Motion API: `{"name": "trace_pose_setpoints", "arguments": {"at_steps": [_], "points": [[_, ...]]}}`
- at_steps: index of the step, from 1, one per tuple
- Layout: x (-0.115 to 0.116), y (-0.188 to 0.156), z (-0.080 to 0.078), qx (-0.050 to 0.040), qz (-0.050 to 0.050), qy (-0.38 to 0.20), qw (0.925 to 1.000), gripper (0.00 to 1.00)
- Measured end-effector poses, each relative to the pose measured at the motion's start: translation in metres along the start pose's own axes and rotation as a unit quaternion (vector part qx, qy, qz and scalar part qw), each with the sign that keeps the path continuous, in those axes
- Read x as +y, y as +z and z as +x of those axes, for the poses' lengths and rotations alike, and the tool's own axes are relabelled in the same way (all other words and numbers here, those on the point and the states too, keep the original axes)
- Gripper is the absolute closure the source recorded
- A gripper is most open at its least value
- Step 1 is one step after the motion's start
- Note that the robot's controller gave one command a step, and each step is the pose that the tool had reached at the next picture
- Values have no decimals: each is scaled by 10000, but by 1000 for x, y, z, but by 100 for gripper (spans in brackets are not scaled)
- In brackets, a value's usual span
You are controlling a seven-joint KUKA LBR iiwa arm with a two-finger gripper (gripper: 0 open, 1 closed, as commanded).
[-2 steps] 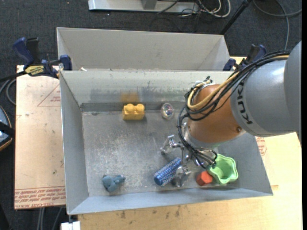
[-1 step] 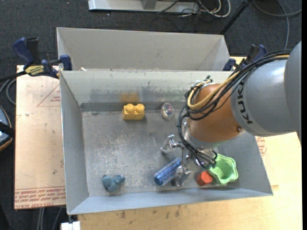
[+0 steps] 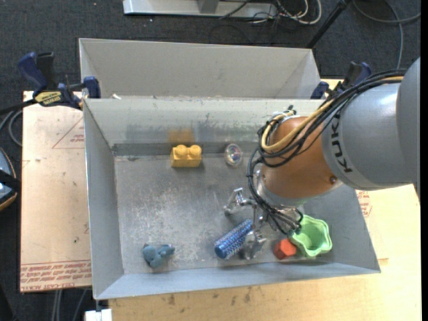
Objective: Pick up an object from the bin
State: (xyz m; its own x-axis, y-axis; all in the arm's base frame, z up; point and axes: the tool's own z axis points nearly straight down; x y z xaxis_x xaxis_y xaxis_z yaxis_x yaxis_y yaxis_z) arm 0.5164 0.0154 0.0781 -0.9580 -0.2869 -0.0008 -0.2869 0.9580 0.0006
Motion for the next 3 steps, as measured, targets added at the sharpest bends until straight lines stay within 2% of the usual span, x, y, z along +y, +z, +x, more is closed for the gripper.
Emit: {"name": "trace_pose_setpoints", "arguments": {"at_steps": [1, 2, 3], "points": [[0, 0, 0, 1, -1, 7, 10000, 0], [0, -3, -3, -45, 5, 9, 10000, 100], [0, -12, -4, -5, -1, 15, 10000, 100]]}}
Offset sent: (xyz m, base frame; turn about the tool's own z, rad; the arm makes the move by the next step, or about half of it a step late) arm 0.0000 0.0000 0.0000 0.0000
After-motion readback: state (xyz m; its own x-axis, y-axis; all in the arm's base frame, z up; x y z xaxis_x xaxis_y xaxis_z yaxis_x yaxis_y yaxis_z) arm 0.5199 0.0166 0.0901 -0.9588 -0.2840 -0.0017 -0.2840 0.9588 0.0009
